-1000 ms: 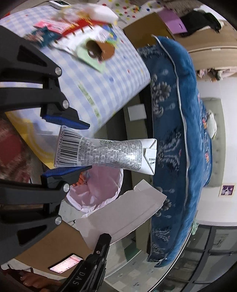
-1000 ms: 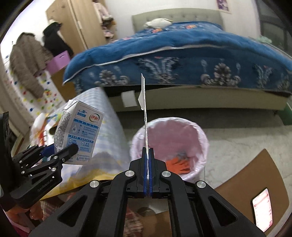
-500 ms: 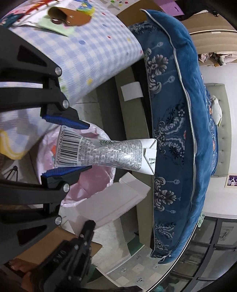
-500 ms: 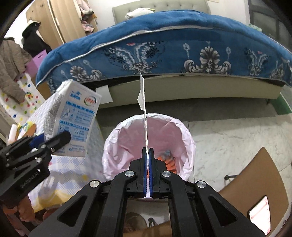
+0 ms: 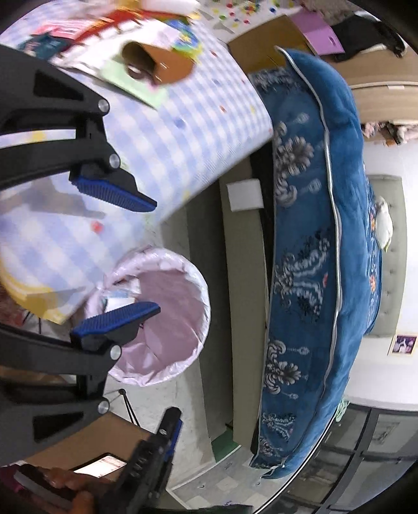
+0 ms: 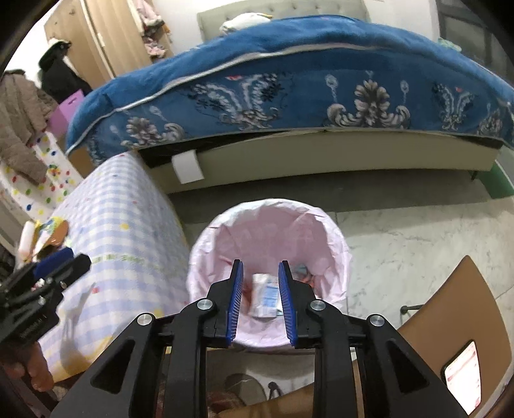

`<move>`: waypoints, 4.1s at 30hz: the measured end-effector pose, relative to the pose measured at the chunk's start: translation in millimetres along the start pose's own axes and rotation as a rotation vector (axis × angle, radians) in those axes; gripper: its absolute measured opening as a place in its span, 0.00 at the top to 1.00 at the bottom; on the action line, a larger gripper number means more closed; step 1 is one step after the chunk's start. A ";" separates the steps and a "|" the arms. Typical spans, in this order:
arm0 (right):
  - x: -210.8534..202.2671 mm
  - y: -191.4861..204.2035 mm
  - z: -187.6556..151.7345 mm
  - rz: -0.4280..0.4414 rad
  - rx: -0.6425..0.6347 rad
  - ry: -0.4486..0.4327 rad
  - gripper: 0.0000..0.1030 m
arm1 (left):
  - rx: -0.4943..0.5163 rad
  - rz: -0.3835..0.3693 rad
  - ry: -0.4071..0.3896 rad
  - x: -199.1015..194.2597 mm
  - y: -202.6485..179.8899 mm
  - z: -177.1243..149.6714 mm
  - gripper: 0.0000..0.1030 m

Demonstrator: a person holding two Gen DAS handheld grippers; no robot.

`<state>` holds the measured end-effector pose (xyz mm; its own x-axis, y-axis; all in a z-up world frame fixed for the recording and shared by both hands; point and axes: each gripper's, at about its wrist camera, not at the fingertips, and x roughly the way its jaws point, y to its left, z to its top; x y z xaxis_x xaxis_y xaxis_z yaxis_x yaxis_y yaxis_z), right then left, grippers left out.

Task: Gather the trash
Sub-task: 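Move both grippers back over the table toward the teal candy wrapper, then grasp the teal candy wrapper with the right gripper while the left gripper grasps the clear snack bag, then carry both items over the wastebasket and open both grippers to drop them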

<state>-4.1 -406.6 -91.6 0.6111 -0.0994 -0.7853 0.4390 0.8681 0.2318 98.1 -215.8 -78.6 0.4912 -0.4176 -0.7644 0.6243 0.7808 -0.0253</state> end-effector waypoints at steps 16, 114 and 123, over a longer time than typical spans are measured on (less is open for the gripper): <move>-53.6 123.6 -24.1 0.172 -0.231 -0.031 0.76 | -0.140 0.152 -0.069 -105.8 78.3 -67.4 0.45; -12.6 246.4 -33.5 0.267 -0.479 0.015 0.82 | -0.519 0.229 -0.111 -116.3 252.1 -103.7 0.97; -32.1 227.4 -35.6 0.253 -0.439 -0.018 0.83 | -0.443 0.182 -0.202 -171.1 200.4 -94.9 0.97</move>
<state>52.6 -188.7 -34.2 0.6759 0.1353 -0.7245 -0.0398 0.9883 0.1474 81.6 56.2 -14.0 0.7028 -0.3038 -0.6432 0.2225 0.9527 -0.2068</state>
